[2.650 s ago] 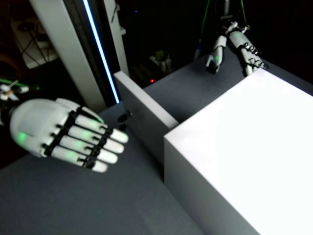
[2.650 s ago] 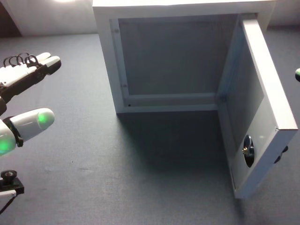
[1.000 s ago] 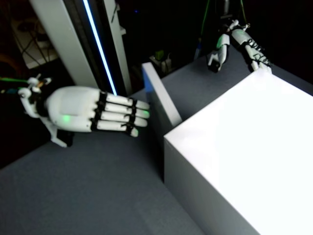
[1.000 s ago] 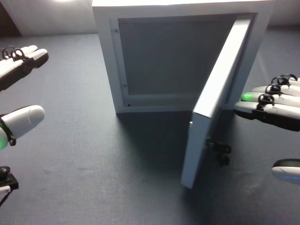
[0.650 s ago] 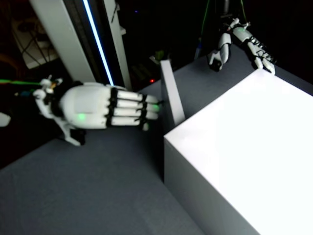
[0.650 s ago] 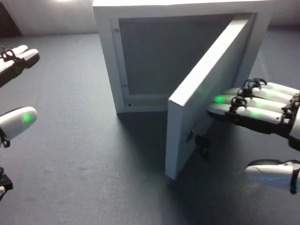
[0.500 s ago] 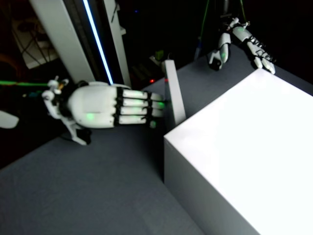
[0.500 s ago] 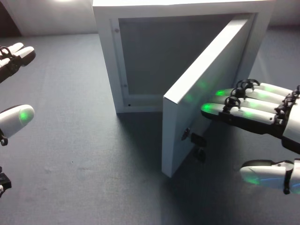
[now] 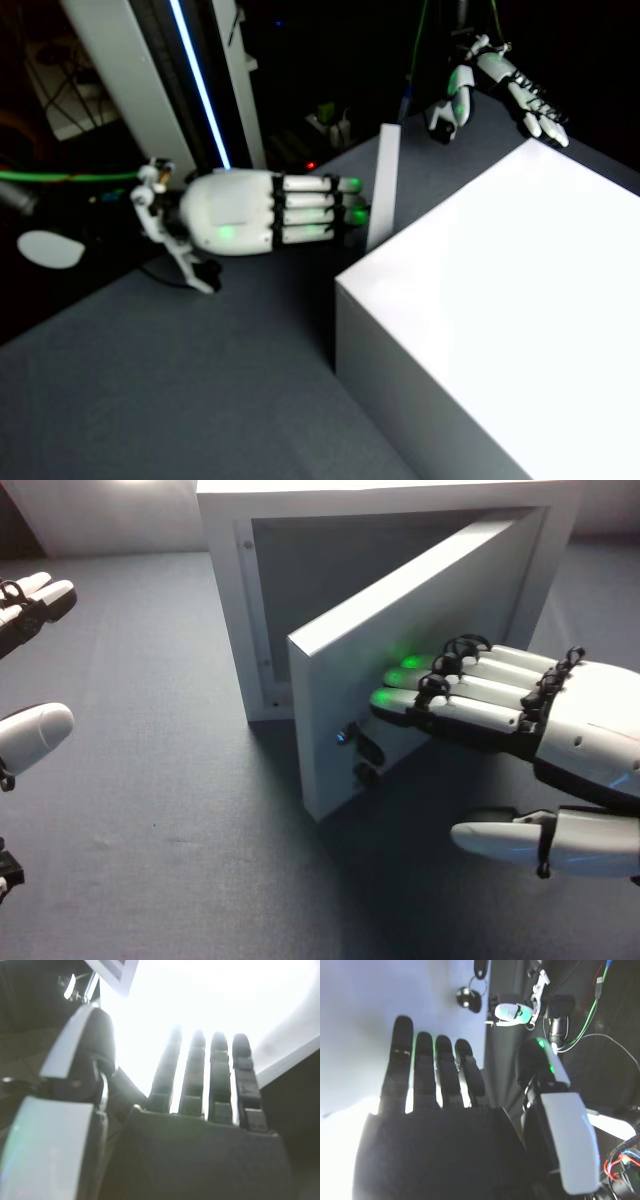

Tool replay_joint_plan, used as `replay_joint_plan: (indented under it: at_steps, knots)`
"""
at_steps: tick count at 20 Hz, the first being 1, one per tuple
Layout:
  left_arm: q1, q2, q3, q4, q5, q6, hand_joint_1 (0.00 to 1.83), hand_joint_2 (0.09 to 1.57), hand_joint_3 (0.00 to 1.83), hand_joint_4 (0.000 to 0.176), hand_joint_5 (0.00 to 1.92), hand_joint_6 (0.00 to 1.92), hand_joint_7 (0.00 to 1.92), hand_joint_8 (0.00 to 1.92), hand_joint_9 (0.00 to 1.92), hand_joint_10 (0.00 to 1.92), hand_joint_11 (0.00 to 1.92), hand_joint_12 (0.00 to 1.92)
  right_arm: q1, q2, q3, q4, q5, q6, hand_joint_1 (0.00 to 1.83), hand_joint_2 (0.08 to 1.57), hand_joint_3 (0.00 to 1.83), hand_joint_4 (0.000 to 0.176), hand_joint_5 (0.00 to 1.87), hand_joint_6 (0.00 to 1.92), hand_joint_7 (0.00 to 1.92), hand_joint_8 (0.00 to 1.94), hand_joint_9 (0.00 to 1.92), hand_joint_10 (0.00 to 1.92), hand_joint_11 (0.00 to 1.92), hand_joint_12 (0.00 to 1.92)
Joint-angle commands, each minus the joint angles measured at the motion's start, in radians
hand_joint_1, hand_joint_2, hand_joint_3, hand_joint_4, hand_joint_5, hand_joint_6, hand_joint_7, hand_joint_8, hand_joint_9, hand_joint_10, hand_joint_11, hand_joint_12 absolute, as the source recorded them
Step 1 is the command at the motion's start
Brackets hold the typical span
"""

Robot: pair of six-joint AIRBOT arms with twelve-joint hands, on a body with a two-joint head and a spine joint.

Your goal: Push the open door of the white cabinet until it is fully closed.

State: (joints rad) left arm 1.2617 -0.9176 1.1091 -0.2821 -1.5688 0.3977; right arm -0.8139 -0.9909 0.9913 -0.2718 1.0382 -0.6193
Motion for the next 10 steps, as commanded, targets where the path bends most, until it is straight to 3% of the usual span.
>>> replay_joint_plan:
  at_steps: [1,2,4,6,7,8,9,10]
  knots:
    - [-0.003,0.006,0.002,-0.023,-0.135,-0.004,0.21,1.38,0.0,0.0,0.11,0.0,0.03,0.0,0.03,0.0,0.0,0.13,0.019,-0.007,0.004,0.022,0.116,0.008,0.43,1.34,0.0,0.0,0.11,0.0,0.07,0.0,0.01,0.17,0.0,0.89]
    - [-0.003,0.006,0.002,-0.025,-0.137,-0.003,0.22,1.38,0.0,0.0,0.11,0.0,0.03,0.0,0.02,0.0,0.0,0.11,0.029,-0.018,0.011,0.021,0.111,0.008,0.41,1.35,0.0,0.0,0.12,0.01,0.08,0.0,0.03,0.19,0.0,1.01]
    - [-0.003,0.006,0.004,-0.027,-0.14,-0.003,0.21,1.37,0.0,0.002,0.09,0.0,0.01,0.0,0.0,0.0,0.0,0.09,0.051,-0.044,0.028,0.022,0.093,0.008,0.45,1.33,0.0,0.0,0.1,0.01,0.08,0.0,0.01,0.18,0.0,0.84]
    - [-0.003,0.005,0.004,-0.028,-0.142,-0.003,0.22,1.37,0.0,0.0,0.09,0.0,0.01,0.0,0.0,0.0,0.0,0.06,0.06,-0.066,0.044,0.028,0.08,0.008,0.49,1.33,0.0,0.0,0.11,0.01,0.1,0.01,0.04,0.18,0.0,0.82]
    - [-0.003,0.005,0.004,-0.028,-0.143,-0.003,0.23,1.35,0.0,0.009,0.09,0.0,0.01,0.0,0.0,0.0,0.0,0.12,0.069,-0.079,0.054,0.031,0.069,0.008,0.51,1.32,0.0,0.0,0.13,0.01,0.14,0.01,0.07,0.16,0.0,0.86]
    - [-0.003,0.005,0.004,-0.028,-0.143,-0.003,0.22,1.35,0.0,0.005,0.09,0.0,0.02,0.0,0.01,0.0,0.0,0.18,0.078,-0.088,0.062,0.033,0.057,0.008,0.5,1.32,0.0,0.0,0.14,0.0,0.16,0.01,0.1,0.13,0.0,0.78]
    - [-0.003,0.005,0.005,-0.029,-0.144,-0.003,0.24,1.36,0.0,0.0,0.08,0.0,0.02,0.0,0.0,0.0,0.0,0.08,0.088,-0.1,0.072,0.036,0.039,0.007,0.58,1.29,0.0,0.0,0.14,0.0,0.16,0.0,0.12,0.1,0.0,0.67]
    - [-0.003,0.005,0.005,-0.029,-0.144,-0.002,0.26,1.36,0.0,0.0,0.08,0.0,0.03,0.0,0.01,0.0,0.0,0.11,0.093,-0.111,0.078,0.046,0.03,0.001,0.57,1.28,0.0,0.0,0.12,0.0,0.1,0.0,0.12,0.08,0.0,0.64]
